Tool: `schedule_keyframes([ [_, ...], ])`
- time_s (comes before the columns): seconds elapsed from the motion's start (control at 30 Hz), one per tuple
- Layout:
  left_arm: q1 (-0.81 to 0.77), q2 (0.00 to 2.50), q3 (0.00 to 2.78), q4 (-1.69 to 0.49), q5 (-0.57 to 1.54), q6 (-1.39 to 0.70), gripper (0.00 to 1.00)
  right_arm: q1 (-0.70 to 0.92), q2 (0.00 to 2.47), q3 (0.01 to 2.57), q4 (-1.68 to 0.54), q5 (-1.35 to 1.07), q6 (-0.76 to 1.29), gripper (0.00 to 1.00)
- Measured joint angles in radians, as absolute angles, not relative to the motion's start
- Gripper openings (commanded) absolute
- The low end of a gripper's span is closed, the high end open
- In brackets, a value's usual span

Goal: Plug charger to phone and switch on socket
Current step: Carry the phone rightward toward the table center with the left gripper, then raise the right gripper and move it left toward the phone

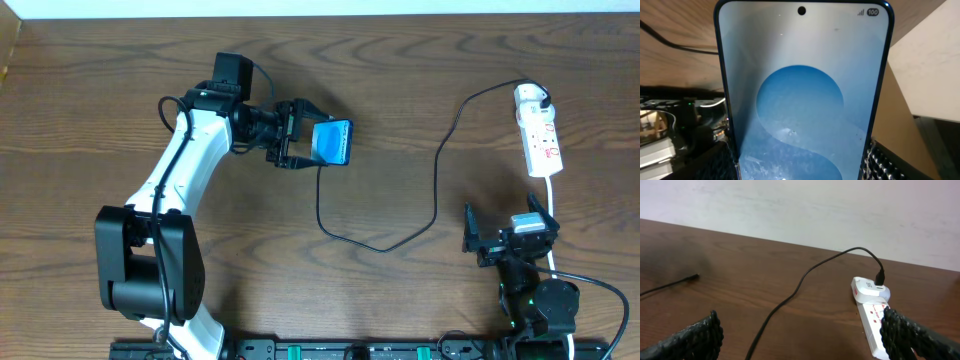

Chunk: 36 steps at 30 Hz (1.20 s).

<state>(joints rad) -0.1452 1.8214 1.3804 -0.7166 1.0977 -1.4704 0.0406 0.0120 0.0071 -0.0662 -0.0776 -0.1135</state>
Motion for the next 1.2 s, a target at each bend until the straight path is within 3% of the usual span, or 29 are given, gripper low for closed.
schedule_keyframes([
  [0.33,-0.145,1.821,1.38,-0.696,1.097,-1.494,0.72,0.041,0.012,0.007,-0.066,-0.078,-0.104,0.99],
  [0.8,-0.145,1.821,1.38,-0.695,1.097,-1.496,0.72,0.041,0.02,0.007,-0.064,-0.118,0.095,0.99],
  [1.2,-0.145,1.821,1.38,-0.693,1.097,-1.496,0.71,0.041,0.315,0.205,-0.069,-0.158,0.134,0.99],
])
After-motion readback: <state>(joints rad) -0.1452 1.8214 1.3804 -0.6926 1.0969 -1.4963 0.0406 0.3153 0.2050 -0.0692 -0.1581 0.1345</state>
